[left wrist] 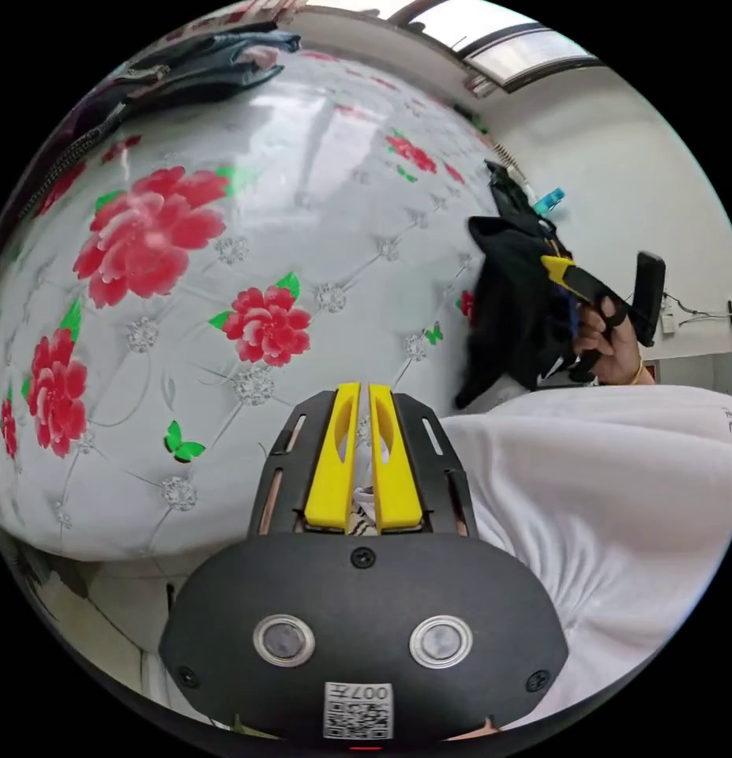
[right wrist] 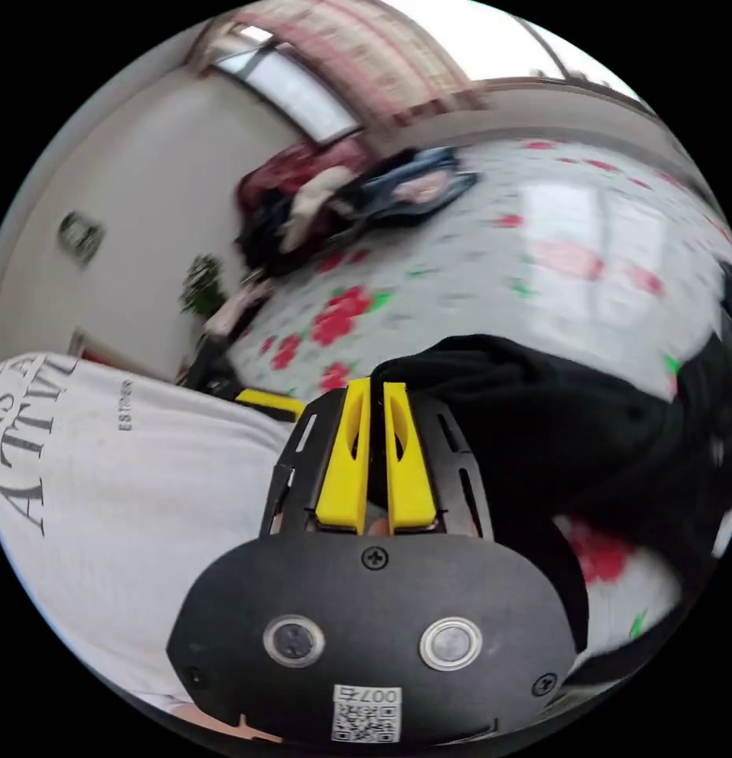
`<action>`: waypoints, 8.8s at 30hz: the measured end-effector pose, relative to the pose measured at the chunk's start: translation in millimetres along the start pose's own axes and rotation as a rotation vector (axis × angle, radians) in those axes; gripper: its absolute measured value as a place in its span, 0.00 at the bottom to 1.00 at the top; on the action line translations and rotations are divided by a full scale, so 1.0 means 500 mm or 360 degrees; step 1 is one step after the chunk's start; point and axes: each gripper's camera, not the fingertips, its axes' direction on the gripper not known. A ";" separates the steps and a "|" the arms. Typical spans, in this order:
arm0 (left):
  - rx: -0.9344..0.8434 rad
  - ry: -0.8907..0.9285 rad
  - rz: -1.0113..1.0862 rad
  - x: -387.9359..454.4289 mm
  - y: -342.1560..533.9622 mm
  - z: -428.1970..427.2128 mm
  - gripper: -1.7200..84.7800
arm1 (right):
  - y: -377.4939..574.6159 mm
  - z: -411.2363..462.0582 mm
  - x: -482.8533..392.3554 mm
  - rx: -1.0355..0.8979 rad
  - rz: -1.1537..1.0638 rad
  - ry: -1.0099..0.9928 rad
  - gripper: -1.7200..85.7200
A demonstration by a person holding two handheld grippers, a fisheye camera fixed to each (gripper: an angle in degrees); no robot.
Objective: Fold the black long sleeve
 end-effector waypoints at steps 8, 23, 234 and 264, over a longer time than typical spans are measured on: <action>0.0316 -0.0421 -0.0227 -0.120 0.132 -0.137 0.04 | -0.053 0.156 -0.190 -0.0388 -0.0549 -0.0130 0.03; 0.0297 -0.0138 0.0396 -0.036 0.066 -0.138 0.13 | 0.206 -0.190 0.194 0.0362 0.0859 0.0779 0.11; -0.0012 -0.0201 -0.0049 -0.166 -0.034 -0.539 0.18 | 0.010 0.244 -0.148 -0.0791 -0.0388 0.1134 0.09; 0.0318 0.0260 -0.0646 -0.353 -0.089 -0.588 0.01 | -0.151 0.085 -0.221 -0.0869 -0.0730 0.1057 0.02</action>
